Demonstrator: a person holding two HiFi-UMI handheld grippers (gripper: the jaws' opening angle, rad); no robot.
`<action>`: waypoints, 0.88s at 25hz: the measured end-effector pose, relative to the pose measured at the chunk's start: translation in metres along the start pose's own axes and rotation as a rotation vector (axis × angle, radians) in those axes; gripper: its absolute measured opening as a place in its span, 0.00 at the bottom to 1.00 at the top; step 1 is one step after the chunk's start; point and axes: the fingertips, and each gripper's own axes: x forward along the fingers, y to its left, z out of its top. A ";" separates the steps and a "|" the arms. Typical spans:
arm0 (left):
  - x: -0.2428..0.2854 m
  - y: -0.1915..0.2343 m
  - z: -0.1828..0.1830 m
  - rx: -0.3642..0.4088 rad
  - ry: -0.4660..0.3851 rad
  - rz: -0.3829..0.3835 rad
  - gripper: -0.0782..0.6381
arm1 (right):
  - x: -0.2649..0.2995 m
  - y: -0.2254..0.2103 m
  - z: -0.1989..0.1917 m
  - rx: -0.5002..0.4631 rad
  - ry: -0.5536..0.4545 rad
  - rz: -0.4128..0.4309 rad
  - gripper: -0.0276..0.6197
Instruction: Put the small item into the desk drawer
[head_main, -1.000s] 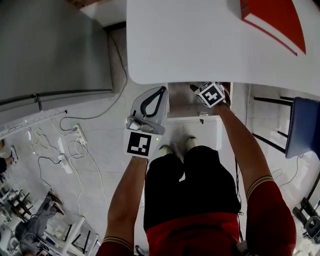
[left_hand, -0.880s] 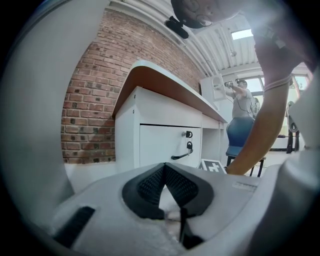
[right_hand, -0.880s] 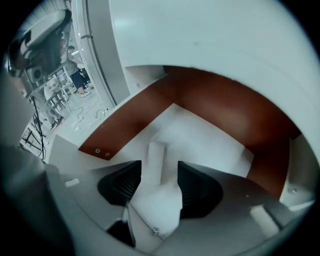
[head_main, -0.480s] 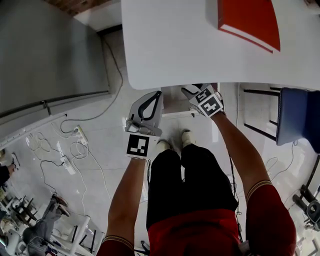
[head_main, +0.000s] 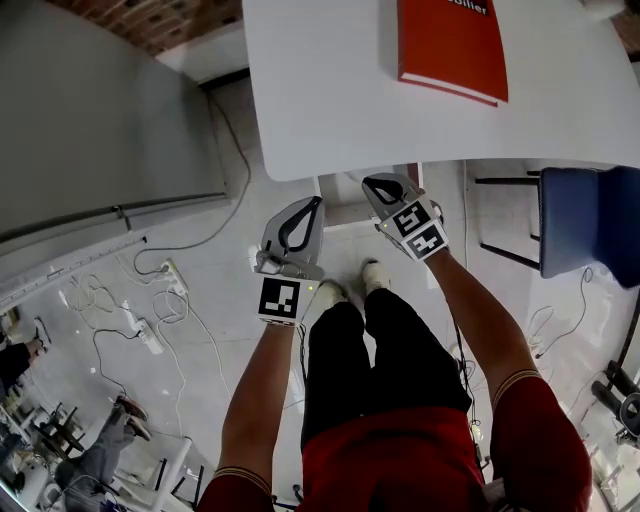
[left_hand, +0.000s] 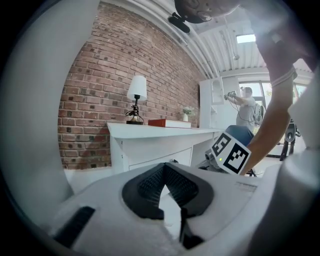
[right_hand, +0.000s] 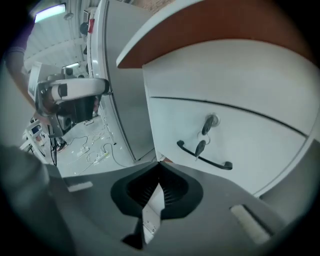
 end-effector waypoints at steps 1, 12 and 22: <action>-0.003 -0.003 0.004 -0.002 0.001 0.000 0.12 | -0.009 0.003 0.007 0.004 -0.016 -0.002 0.06; -0.063 -0.073 0.115 -0.045 -0.118 -0.015 0.12 | -0.170 0.065 0.118 0.080 -0.316 0.028 0.06; -0.119 -0.114 0.213 0.024 -0.201 -0.036 0.12 | -0.288 0.106 0.193 0.080 -0.562 0.046 0.06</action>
